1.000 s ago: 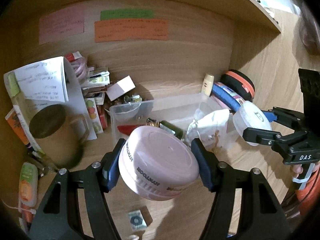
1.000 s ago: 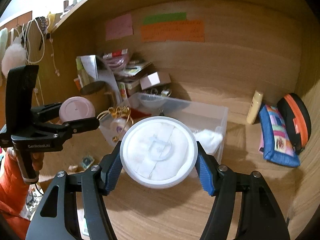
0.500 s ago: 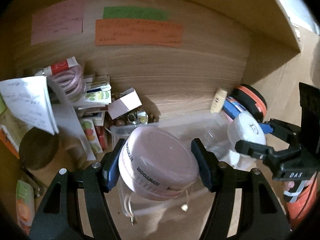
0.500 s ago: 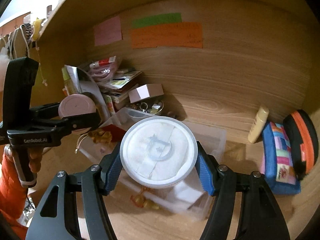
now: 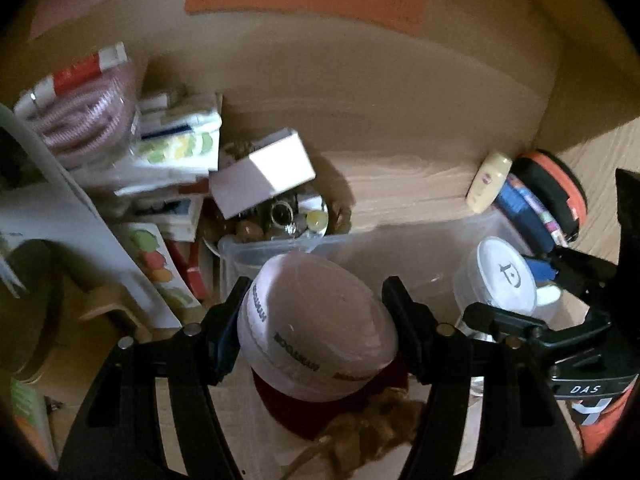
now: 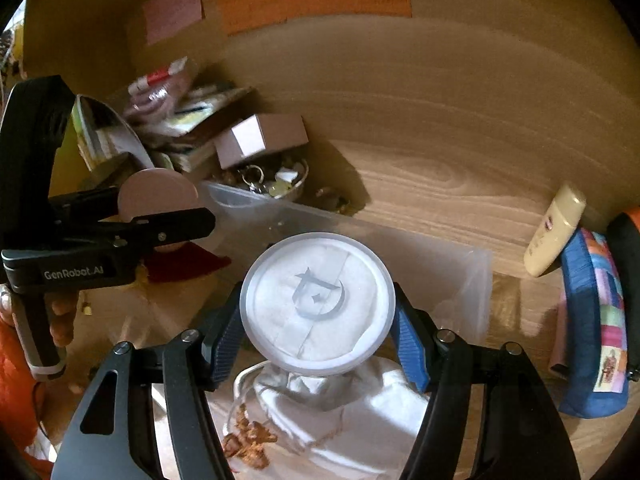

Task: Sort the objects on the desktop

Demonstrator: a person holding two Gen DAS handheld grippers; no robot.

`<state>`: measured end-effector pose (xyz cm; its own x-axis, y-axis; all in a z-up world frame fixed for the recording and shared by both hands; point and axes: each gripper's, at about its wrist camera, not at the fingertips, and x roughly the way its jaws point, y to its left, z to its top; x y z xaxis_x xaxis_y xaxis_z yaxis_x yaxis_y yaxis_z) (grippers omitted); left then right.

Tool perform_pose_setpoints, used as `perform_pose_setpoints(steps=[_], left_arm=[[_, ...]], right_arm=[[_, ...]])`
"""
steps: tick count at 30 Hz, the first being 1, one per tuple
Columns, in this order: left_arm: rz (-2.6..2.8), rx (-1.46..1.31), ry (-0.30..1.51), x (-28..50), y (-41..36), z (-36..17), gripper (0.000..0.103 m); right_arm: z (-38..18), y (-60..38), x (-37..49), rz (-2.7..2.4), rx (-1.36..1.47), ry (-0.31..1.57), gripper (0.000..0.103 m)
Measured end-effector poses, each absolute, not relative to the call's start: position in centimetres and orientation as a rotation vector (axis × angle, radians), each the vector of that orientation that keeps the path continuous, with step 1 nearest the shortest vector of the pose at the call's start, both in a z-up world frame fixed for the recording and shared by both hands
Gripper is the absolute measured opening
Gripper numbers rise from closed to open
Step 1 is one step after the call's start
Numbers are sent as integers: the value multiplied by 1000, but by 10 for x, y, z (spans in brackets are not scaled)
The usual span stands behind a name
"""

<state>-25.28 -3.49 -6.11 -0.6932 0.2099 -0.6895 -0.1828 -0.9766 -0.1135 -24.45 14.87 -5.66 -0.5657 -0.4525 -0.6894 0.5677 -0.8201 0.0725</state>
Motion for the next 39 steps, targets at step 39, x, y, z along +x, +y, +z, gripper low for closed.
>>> perform_pose_setpoints(steps=[39], left_arm=[[2784, -1048, 38, -242, -33, -54, 95]], right_arm=[[-42, 151, -229, -2507, 872, 319, 93]])
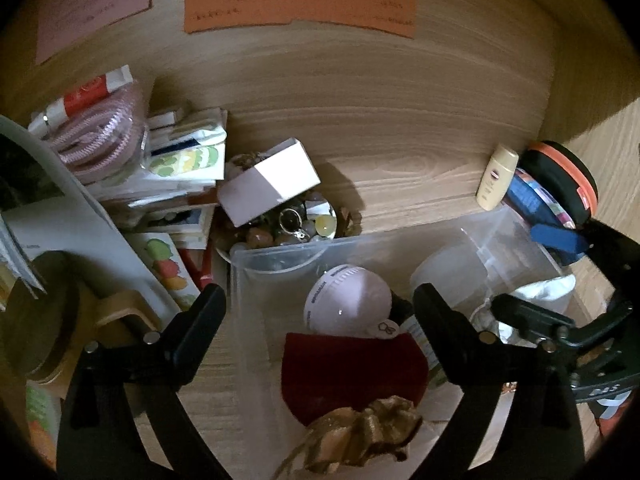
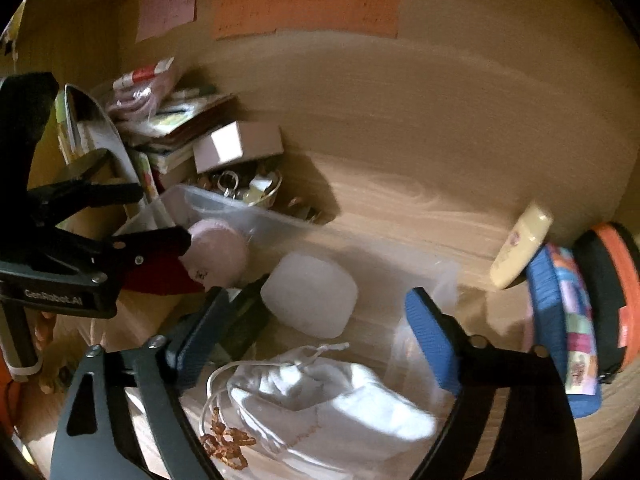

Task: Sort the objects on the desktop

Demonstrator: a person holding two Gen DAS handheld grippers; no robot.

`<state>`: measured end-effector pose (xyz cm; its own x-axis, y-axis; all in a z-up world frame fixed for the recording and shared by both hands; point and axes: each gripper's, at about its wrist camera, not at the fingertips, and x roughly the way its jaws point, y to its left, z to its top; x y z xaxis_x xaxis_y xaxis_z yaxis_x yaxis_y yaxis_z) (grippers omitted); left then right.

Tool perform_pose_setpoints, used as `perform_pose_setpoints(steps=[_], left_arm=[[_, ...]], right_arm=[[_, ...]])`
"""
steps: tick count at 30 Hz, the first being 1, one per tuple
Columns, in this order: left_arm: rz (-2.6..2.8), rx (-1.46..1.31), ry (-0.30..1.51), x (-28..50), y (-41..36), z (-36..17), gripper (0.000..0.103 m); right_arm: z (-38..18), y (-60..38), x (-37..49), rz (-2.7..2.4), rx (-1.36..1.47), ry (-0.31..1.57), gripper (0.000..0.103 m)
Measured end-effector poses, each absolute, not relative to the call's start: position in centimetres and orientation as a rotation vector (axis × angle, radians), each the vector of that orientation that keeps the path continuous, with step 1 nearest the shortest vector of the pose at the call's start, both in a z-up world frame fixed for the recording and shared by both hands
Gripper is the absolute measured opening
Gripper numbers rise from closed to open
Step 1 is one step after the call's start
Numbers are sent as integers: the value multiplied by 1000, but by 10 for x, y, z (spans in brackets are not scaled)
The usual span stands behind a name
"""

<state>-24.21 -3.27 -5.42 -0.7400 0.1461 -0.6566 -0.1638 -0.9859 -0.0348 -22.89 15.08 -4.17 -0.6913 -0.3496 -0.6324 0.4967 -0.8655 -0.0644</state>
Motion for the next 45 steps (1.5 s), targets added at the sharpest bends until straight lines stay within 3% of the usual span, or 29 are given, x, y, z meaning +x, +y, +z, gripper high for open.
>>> perform_pose_setpoints(steps=[24, 45], left_arm=[[2925, -780, 174, -125, -39, -5, 101], [2894, -1004, 140, -37, -79, -79, 102]], right_arm=[[0, 168, -118, -2576, 710, 320, 99], [-66, 156, -26, -2488, 806, 288, 103]])
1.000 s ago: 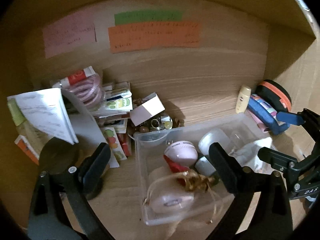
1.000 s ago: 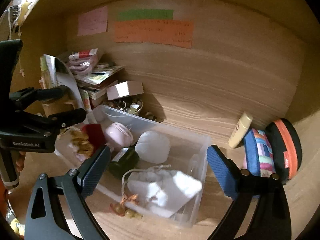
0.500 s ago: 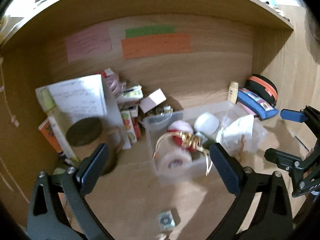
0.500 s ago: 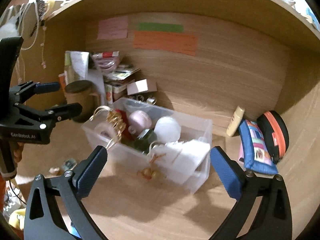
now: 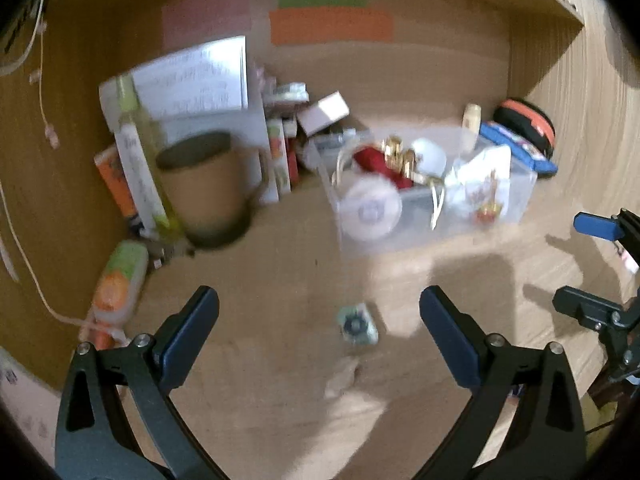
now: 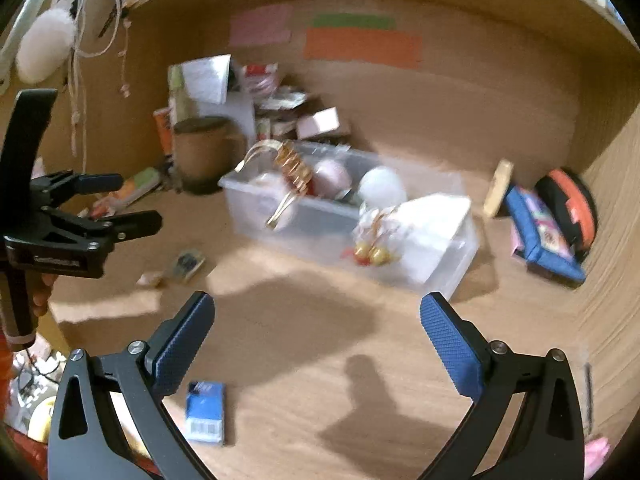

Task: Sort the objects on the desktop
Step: 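Withdraw both tools from the box toward the items on the desk, then grasp the blue Max card pack with the right tool while the left tool grasps the white seashell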

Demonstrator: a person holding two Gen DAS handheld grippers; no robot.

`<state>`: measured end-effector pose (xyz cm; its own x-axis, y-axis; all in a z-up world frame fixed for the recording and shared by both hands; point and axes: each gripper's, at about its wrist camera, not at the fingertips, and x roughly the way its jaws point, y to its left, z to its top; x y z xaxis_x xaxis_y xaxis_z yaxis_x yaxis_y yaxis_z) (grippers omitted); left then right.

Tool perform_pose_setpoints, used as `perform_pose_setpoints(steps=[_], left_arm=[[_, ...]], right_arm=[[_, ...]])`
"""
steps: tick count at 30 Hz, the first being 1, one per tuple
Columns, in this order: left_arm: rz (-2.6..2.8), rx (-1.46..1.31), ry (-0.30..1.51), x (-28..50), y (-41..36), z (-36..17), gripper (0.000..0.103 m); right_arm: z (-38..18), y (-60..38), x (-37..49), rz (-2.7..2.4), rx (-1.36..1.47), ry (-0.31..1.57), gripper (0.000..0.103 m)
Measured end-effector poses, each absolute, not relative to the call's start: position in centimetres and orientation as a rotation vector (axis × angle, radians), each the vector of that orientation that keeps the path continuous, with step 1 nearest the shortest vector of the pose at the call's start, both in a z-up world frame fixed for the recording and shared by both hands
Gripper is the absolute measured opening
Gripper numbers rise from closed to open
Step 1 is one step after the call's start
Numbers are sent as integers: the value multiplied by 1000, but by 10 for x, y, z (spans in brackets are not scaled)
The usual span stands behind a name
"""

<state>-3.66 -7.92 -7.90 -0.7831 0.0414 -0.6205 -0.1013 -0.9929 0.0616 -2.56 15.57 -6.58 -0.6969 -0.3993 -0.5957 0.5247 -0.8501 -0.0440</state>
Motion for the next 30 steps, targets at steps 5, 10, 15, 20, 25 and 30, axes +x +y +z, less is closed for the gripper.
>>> perform_pose_setpoints(steps=[5, 10, 15, 20, 25, 30], left_arm=[[2859, -1095, 124, -30, -79, -106, 102], [2826, -1135, 85, -25, -80, -119, 102], [2807, -1163, 71, -26, -78, -125, 102], [2765, -1161, 80, -26, -75, -127, 79], [2737, -1214, 82, -35, -76, -133, 61], [2729, -1207, 102, -33, -73, -132, 53]], right_arm=[[-89, 148, -10, -2410, 871, 291, 102], [-105, 140, 9, -2372, 876, 335, 96], [-113, 129, 20, -2320, 877, 371, 78], [-120, 125, 21, -2280, 904, 371, 61], [-120, 128, 22, -2273, 914, 356, 54], [-120, 130, 23, -2266, 898, 355, 49]])
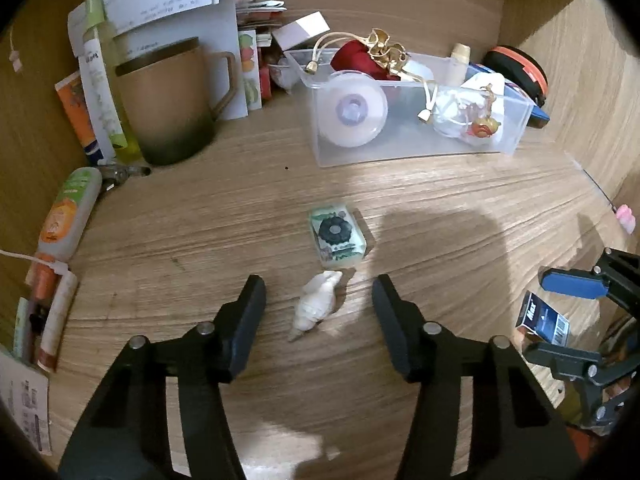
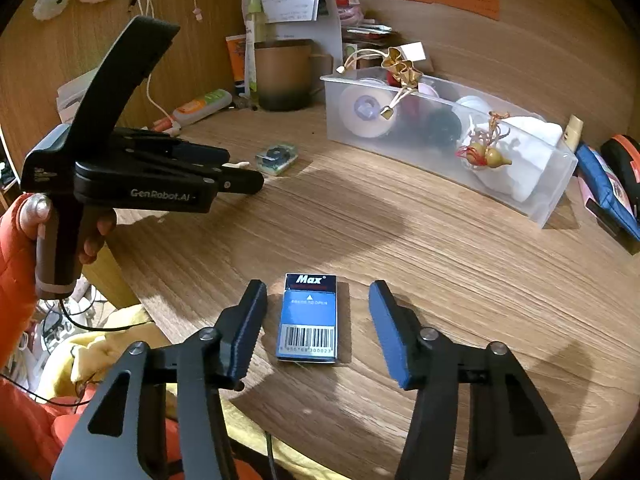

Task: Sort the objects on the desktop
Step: 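Grasp the blue Max card pack with the right tool while the left tool grasps the white seashell, then carry the card pack and seashell into the clear box and release both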

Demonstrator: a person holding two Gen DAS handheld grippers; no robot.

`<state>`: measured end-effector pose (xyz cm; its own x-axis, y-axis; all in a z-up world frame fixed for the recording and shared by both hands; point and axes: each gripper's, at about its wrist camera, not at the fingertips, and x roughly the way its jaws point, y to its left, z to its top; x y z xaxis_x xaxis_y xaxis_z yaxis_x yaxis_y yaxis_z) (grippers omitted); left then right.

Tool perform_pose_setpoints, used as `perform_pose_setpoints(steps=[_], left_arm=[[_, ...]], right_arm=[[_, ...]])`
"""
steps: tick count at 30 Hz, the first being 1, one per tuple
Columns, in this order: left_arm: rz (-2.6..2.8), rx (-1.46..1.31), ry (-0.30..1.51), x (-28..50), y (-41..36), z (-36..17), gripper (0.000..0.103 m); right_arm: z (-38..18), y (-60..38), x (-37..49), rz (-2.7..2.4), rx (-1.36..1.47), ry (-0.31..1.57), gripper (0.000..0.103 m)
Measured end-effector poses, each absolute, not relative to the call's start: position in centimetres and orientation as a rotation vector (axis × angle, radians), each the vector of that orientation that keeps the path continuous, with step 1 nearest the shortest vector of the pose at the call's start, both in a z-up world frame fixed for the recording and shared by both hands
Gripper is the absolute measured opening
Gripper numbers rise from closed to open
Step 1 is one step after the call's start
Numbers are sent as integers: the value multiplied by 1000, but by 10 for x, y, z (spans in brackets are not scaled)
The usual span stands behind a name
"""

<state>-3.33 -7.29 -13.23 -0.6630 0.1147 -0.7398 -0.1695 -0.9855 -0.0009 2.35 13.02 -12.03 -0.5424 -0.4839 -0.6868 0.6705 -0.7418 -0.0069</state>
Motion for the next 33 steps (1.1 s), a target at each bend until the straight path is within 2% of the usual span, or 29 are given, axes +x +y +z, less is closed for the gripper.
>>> perform_pose_setpoints(steps=[4, 8, 10, 20, 33], left_arm=[[2722, -1191, 115, -31, -72, -132, 35], [2725, -1187, 121, -29, -71, -132, 25], [2721, -1188, 128, -29, -70, -132, 18], [2719, -1175, 170, -27, -61, -128, 17], [2752, -1030, 213, -24, -44, -90, 17]], right_arm=[[-121, 130, 23, -2252, 885, 355, 41], [-120, 128, 23, -2227, 883, 361, 27], [-119, 128, 23, -2213, 886, 365, 25], [-108, 133, 10, -2206, 902, 340, 25], [-67, 144, -4, -2272, 823, 360, 25]])
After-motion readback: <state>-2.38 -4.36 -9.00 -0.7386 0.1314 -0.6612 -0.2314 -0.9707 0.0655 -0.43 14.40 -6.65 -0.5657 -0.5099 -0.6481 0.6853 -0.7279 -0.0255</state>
